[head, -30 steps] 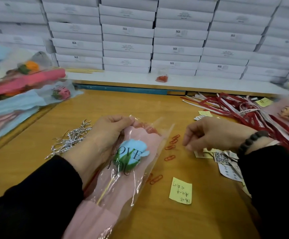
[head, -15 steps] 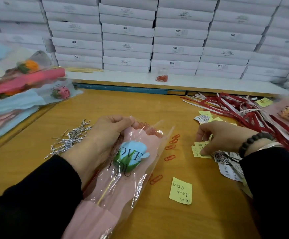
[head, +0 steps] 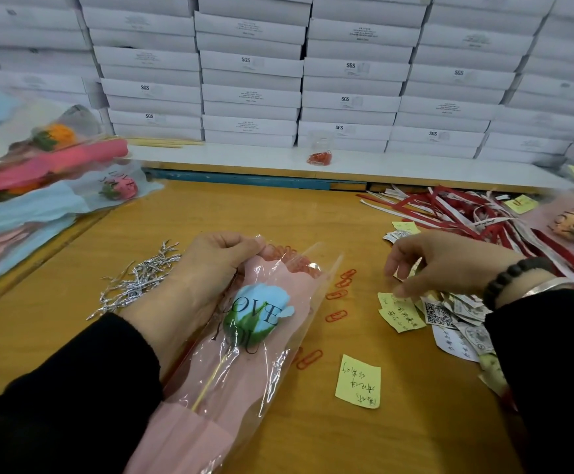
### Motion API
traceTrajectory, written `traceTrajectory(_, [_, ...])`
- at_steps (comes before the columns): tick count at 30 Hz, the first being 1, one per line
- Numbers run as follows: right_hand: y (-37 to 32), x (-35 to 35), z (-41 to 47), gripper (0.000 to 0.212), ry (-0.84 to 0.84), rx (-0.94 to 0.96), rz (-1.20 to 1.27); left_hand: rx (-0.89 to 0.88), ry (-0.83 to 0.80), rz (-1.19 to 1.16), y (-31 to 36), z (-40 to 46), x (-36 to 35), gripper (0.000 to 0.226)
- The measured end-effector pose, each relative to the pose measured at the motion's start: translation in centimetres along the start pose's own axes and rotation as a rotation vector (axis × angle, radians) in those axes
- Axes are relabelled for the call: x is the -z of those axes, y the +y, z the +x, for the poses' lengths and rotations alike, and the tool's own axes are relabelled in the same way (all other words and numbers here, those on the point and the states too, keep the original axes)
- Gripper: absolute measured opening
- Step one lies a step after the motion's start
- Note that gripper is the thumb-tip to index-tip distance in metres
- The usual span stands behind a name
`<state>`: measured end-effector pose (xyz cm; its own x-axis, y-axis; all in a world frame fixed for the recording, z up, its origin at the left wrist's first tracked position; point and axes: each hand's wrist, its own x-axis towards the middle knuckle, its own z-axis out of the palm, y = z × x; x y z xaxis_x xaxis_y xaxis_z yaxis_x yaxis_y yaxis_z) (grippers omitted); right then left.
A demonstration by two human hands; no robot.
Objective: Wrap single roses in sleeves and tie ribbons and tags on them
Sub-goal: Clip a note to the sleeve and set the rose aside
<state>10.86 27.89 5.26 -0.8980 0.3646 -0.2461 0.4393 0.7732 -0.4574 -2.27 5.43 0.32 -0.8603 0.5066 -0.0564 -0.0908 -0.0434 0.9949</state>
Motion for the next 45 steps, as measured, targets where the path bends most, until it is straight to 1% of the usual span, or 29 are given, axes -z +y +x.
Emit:
traceTrajectory(2, [0.1, -0.5, 0.1, 0.022, -0.074, -0.044, -0.103, 0.000, 0.003, 0.011, 0.0, 0.0, 0.0, 0.024])
traceTrajectory(4, [0.4, -0.9, 0.2, 0.019, -0.095, -0.053, -0.124, 0.000, 0.005, 0.015, 0.0, 0.0, 0.0, 0.025])
traceTrajectory(6, [0.7, -1.0, 0.2, 0.014, -0.097, -0.048, -0.103, -0.004, 0.006, 0.022, 0.0, 0.1, 0.0, 0.026])
traceTrajectory(11, [1.3, -0.7, 0.2, 0.012, -0.099, -0.063, -0.054, -0.013, 0.005, 0.028, -0.1, 0.1, 0.2, 0.025])
traceTrajectory(14, [1.7, -0.2, 0.2, 0.011, -0.094, -0.068, 0.079, -0.013, 0.001, 0.028, -0.1, 0.0, 0.2, 0.025])
traceTrajectory(16, [1.7, 0.2, 0.1, 0.010, -0.043, -0.047, 0.219, -0.013, 0.000, 0.029, 0.0, 0.2, 0.2, 0.025])
traceTrajectory(19, [0.9, 0.4, 0.0, 0.006, 0.133, 0.022, 0.352, -0.015, -0.007, 0.022, 0.0, 0.2, 0.2, 0.025])
traceTrajectory(21, [-0.2, 0.3, -0.1, 0.004, 0.235, 0.107, 0.457, -0.014, -0.004, 0.023, 0.0, 0.1, 0.2, 0.025])
traceTrajectory(25, [-3.3, -0.3, -0.3, 0.013, 0.452, 0.303, 0.643, -0.018, 0.009, 0.043, 0.0, 0.0, 0.0, 0.024])
traceTrajectory(27, [-5.3, -1.0, -0.2, 0.014, 0.497, 0.388, 0.784, -0.016, 0.015, 0.039, 0.1, 0.0, -0.1, 0.024])
traceTrajectory(30, [-8.2, -2.5, 0.2, 0.014, 0.437, 0.461, 0.910, -0.005, 0.029, 0.023, 0.2, -0.1, -0.3, 0.023])
traceTrajectory(33, [-9.6, -4.0, 1.0, 0.016, 0.339, 0.506, 0.844, 0.002, 0.035, 0.002, 0.2, -0.3, -0.4, 0.022])
traceTrajectory(37, [-9.1, -5.2, 1.8, 0.019, 0.298, 0.488, 0.680, -0.003, 0.031, 0.033, 0.5, -0.5, -0.5, 0.016])
traceTrajectory(39, [-8.5, -5.4, 2.0, 0.021, 0.296, 0.465, 0.610, 0.002, 0.001, 0.025, 0.6, -0.5, -0.6, 0.015])
traceTrajectory(42, [-8.0, -5.5, 2.3, 0.025, 0.318, 0.456, 0.509, 0.016, -0.031, 0.014, 0.4, -0.5, -0.8, 0.019])
traceTrajectory(45, [-7.9, -5.5, 2.4, 0.028, 0.324, 0.462, 0.478, 0.005, -0.066, 0.030, 0.4, -0.7, -0.7, 0.020])
